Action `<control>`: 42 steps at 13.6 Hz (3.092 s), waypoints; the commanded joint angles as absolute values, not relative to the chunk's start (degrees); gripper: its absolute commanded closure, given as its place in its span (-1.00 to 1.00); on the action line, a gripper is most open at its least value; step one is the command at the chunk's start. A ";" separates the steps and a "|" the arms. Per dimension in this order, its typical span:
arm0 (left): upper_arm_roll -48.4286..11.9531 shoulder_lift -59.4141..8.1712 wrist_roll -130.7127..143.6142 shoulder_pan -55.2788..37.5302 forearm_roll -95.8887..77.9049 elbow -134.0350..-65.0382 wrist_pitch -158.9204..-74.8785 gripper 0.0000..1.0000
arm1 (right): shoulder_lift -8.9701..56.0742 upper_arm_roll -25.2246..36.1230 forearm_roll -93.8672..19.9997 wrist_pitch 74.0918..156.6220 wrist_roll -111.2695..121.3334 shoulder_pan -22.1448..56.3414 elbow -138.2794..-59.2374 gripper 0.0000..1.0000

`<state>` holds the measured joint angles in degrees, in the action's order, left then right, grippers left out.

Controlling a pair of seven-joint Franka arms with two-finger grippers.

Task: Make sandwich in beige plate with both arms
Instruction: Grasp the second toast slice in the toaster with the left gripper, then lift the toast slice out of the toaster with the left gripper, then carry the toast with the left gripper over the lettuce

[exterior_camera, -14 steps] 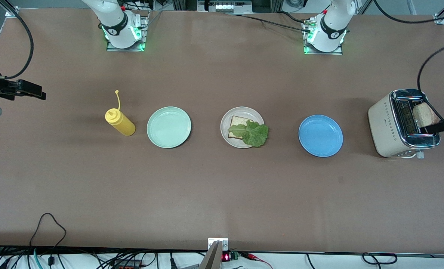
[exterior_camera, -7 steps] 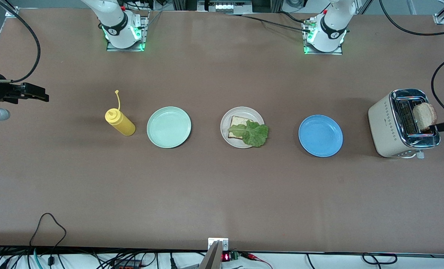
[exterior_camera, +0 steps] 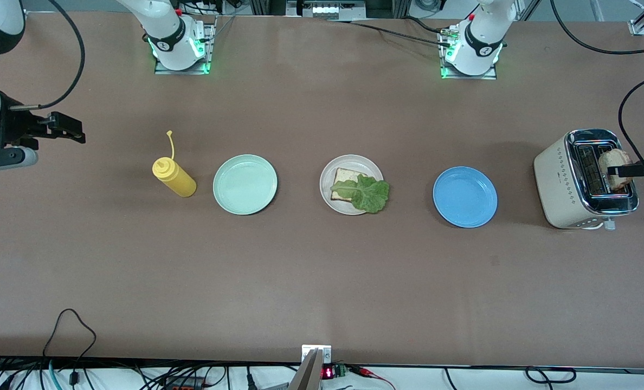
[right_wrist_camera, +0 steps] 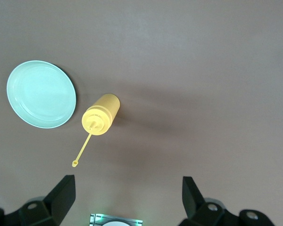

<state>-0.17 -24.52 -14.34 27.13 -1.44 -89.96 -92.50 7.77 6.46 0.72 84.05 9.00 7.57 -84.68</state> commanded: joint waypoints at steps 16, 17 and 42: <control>-1.40 -25.22 -17.23 29.09 -2.46 -77.03 -79.05 0.99 | 7.65 6.77 0.97 87.54 9.05 6.77 -85.34 -1.00; -1.58 -25.22 -17.31 29.00 -2.46 -74.21 -75.36 0.99 | 7.56 6.77 1.05 87.54 9.05 6.77 -85.34 -1.00; -32.78 -35.59 -34.52 21.37 -60.45 -110.74 -115.30 1.00 | 7.12 7.03 0.97 86.57 8.96 6.59 -85.69 -1.00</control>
<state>-32.23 -32.47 -29.09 21.96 -56.72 -110.74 -113.08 8.24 7.26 0.86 86.97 9.11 6.84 -84.94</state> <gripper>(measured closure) 0.907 0.000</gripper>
